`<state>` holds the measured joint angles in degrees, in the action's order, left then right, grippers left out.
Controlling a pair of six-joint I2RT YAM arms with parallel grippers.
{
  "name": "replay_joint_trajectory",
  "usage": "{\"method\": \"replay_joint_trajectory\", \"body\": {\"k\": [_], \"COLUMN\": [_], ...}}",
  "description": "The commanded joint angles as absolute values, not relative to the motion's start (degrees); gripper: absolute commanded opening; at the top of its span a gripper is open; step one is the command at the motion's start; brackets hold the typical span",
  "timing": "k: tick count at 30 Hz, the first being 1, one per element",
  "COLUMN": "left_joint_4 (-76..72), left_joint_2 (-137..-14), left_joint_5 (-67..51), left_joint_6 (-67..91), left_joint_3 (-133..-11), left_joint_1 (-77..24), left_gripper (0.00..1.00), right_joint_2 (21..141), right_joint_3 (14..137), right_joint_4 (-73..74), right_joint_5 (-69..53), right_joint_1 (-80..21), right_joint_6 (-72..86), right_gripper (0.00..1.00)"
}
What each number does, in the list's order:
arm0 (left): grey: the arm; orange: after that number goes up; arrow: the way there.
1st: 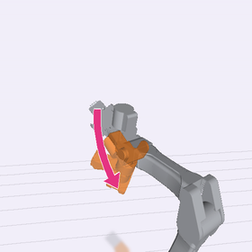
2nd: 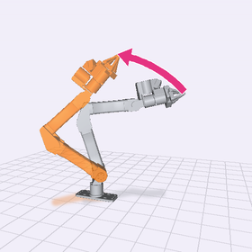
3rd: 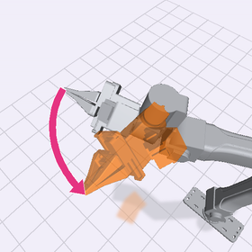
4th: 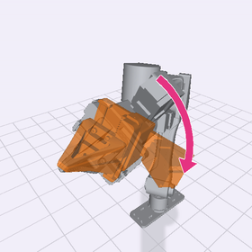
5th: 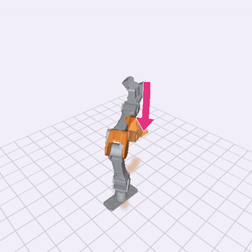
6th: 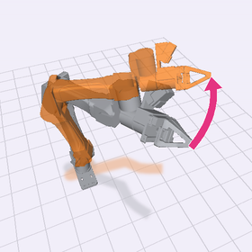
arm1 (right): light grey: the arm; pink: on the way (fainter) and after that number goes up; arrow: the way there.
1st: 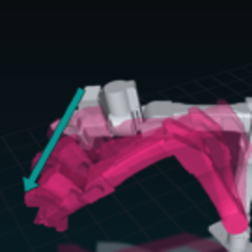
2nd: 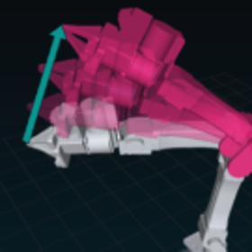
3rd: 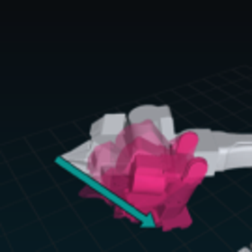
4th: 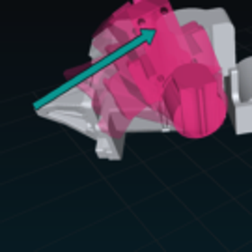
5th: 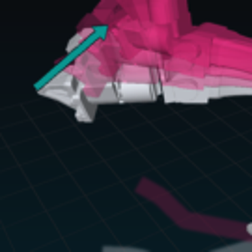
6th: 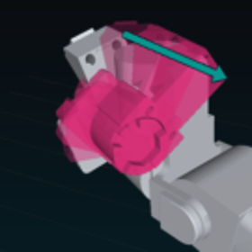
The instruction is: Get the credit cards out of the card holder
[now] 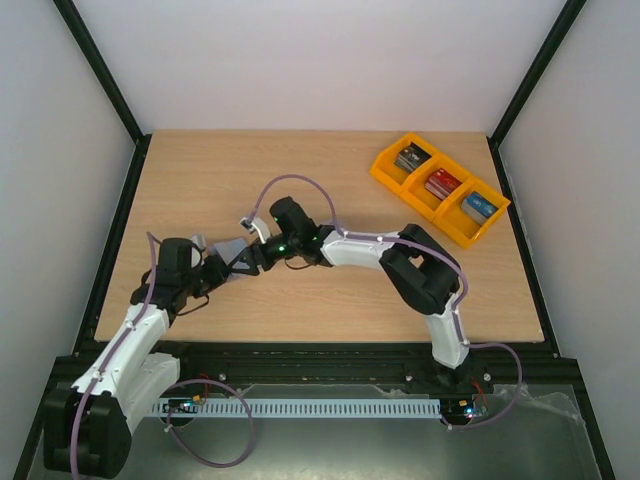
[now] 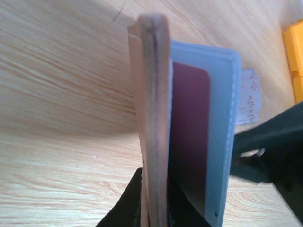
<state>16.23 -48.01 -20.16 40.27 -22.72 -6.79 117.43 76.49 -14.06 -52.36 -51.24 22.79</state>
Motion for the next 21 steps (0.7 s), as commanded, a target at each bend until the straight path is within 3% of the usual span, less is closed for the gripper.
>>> {"method": "replay_joint_trajectory", "body": {"k": [1, 6, 10, 15, 18, 21], "left_joint_4": [12.9, 11.8, 11.4, 11.4, 11.3, 11.3], "left_joint_2": [-46.8, -46.3, -45.7, -45.7, -45.7, -45.5], "left_joint_5": [-21.3, -21.6, -21.6, -21.5, -21.7, -21.7], "left_joint_6": [39.4, 39.0, 38.9, 38.7, 38.8, 38.3], "left_joint_3": [-22.0, -22.0, -22.0, -21.8, -21.8, -21.8], "left_joint_1": [-6.9, -7.4, -7.5, -7.5, -7.5, -7.5], "left_gripper": [0.02, 0.02, 0.02, 0.02, 0.02, 0.02], "right_joint_2": [118.4, 119.1, 119.7, 119.6, 119.1, 119.2], "right_joint_3": [78.9, 80.4, 81.7, 82.4, 82.6, 82.9], "right_joint_4": [-11.6, -9.0, -8.0, -5.5, -3.9, -4.1], "right_joint_5": [-53.9, -48.9, -43.4, -39.4, -37.1, -38.0], "right_joint_1": [-52.3, -53.0, -53.2, -53.2, -53.3, -53.2], "right_joint_6": [24.4, 23.4, 24.5, 23.5, 22.1, 21.7], "right_gripper": [0.69, 0.7, 0.61, 0.59, 0.52, 0.37]}}
